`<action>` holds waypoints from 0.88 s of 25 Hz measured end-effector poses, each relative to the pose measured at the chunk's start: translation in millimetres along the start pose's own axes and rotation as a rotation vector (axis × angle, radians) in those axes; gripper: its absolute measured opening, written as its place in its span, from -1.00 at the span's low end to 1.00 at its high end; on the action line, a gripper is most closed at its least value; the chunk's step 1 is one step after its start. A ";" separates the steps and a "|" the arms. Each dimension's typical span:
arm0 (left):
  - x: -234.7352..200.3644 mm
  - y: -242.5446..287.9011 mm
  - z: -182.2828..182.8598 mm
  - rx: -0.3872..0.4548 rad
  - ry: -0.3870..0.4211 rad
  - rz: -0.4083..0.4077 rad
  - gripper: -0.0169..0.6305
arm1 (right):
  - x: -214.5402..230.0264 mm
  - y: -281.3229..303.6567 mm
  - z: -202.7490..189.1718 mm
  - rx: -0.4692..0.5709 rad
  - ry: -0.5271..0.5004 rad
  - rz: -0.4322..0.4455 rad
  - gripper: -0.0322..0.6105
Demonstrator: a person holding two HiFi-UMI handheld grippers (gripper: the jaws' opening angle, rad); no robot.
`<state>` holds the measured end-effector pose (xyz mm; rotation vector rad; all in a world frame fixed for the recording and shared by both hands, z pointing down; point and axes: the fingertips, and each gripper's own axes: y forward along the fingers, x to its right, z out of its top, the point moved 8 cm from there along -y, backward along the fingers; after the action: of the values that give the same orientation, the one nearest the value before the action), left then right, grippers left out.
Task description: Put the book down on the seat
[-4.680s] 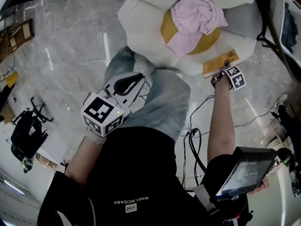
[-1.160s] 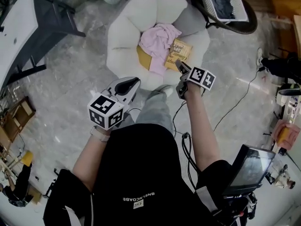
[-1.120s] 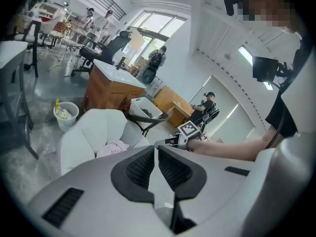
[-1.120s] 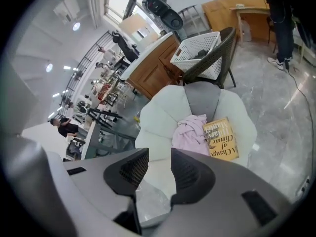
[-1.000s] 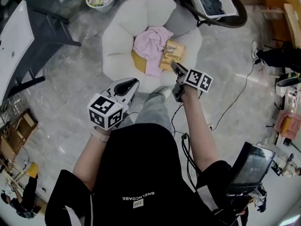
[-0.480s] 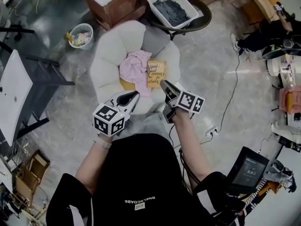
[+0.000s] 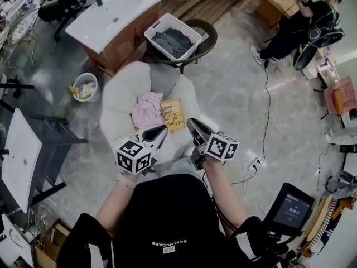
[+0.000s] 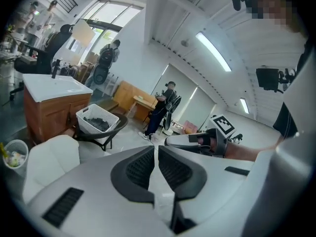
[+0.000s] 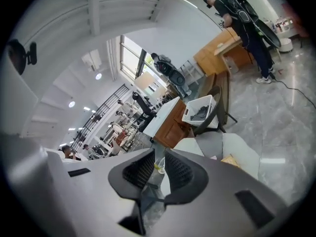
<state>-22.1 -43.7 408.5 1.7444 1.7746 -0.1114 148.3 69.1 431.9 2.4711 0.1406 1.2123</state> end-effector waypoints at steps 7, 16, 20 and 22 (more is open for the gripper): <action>57.6 27.1 38.6 -0.010 0.079 -0.090 -0.90 | -23.8 -76.4 28.3 0.131 -0.071 -0.013 -0.66; 91.4 67.7 63.7 -0.045 0.168 -0.207 -0.90 | -31.4 -122.6 47.9 0.284 -0.163 -0.053 -0.66; 118.6 83.3 76.5 -0.043 0.215 -0.248 -0.90 | -32.0 -150.4 62.0 0.348 -0.212 -0.064 -0.66; 121.4 88.6 80.8 -0.038 0.231 -0.262 -0.90 | -30.7 -153.9 66.6 0.372 -0.231 -0.069 -0.66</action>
<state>100.3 33.0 317.8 1.5406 2.1535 0.0150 193.0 183.6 313.7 2.8763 0.4175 0.9296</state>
